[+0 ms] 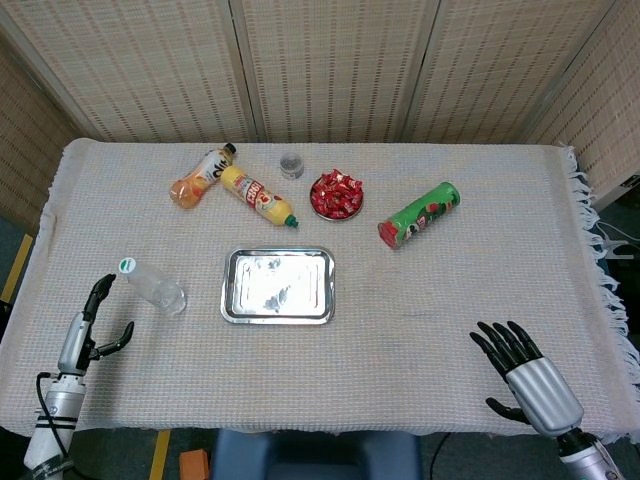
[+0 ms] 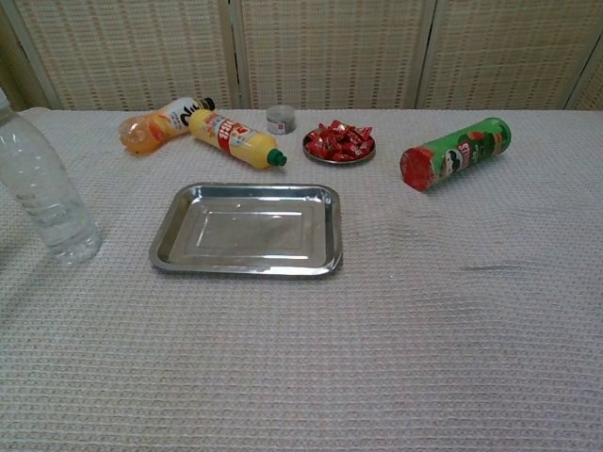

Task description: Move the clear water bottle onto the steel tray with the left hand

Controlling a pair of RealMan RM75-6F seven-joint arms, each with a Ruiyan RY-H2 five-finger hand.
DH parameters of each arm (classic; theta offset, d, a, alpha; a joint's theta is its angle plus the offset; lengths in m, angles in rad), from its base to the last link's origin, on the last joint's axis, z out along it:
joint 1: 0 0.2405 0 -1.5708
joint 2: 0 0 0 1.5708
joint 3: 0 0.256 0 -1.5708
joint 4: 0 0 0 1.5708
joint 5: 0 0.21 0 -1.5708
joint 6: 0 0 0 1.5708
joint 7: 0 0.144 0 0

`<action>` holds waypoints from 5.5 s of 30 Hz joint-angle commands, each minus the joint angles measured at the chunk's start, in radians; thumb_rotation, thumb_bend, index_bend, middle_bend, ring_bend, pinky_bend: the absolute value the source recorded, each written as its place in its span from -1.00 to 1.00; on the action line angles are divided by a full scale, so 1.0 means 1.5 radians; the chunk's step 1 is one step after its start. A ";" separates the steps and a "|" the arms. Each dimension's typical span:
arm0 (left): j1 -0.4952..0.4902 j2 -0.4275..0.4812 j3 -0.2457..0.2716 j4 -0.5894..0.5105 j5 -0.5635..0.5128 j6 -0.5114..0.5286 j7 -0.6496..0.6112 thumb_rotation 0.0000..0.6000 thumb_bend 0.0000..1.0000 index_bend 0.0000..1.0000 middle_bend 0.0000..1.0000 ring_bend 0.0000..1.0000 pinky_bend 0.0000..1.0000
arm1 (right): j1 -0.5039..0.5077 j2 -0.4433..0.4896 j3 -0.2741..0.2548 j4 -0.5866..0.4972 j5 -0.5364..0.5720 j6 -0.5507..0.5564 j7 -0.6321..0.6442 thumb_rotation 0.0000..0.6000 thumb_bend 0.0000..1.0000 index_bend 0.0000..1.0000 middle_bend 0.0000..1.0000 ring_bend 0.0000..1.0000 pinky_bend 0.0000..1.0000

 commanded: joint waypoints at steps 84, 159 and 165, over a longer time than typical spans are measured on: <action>-0.099 -0.127 -0.103 0.067 -0.026 0.013 0.094 1.00 0.00 -0.23 -0.27 -0.58 -0.33 | -0.001 0.008 -0.003 -0.011 0.002 -0.015 -0.011 1.00 -0.88 -1.00 -1.00 -1.00 -1.00; -0.267 -0.365 -0.094 0.245 -0.030 -0.094 0.257 1.00 -0.02 -0.42 -0.43 -0.72 -0.52 | 0.001 0.015 -0.010 -0.010 -0.009 -0.014 0.004 1.00 -0.87 -1.00 -1.00 -1.00 -1.00; -0.270 -0.363 -0.096 0.251 -0.039 -0.108 0.251 1.00 -0.05 -0.89 -0.80 -0.98 -0.86 | 0.002 0.014 -0.009 -0.010 -0.008 -0.016 0.003 1.00 -0.87 -1.00 -1.00 -1.00 -1.00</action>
